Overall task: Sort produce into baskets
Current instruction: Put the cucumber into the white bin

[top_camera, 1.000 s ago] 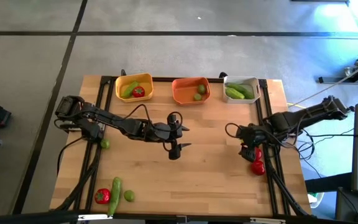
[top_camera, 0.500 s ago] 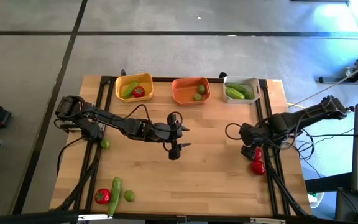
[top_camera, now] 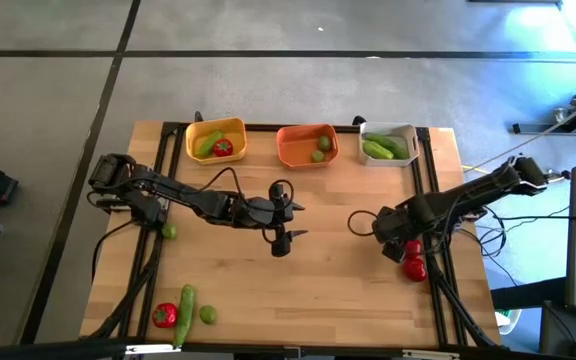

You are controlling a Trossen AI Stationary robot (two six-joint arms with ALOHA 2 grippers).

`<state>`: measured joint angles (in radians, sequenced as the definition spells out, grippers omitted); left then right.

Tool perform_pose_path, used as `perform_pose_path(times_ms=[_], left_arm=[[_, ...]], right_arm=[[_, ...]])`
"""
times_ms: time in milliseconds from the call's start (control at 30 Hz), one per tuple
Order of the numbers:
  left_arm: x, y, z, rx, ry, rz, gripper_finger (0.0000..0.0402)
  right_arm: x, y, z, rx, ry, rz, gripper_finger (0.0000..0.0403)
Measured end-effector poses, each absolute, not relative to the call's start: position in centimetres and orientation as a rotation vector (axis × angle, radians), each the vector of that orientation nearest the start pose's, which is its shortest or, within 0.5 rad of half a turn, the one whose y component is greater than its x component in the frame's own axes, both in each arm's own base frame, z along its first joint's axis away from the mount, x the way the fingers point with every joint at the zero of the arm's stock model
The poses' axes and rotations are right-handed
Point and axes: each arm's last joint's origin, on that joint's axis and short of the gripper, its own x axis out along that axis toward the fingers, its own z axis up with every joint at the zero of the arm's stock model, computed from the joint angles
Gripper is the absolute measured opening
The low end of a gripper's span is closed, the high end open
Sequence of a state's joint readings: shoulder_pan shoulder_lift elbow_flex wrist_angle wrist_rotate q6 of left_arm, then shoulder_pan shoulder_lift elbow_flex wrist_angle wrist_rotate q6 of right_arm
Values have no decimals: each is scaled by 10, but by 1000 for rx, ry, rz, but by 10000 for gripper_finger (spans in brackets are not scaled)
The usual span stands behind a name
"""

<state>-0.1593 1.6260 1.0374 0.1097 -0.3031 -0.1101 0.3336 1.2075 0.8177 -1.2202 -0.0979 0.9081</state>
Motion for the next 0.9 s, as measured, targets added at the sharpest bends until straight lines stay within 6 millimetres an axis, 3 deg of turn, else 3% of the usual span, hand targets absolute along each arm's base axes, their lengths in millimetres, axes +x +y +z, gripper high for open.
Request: perform_pose_path(times_ms=[400, 633, 900], left_arm=[[347, -45, 243, -25, 466, 196, 299], [303, -14, 278, -48, 552, 487, 299], [254, 36, 285, -139, 751, 762, 299]], right_arm=[[167, 59, 208, 424, 1621, -451, 370], [174, 58, 208, 347, 1508, -468, 370], [181, 50, 209, 279, 1426, -496, 369]])
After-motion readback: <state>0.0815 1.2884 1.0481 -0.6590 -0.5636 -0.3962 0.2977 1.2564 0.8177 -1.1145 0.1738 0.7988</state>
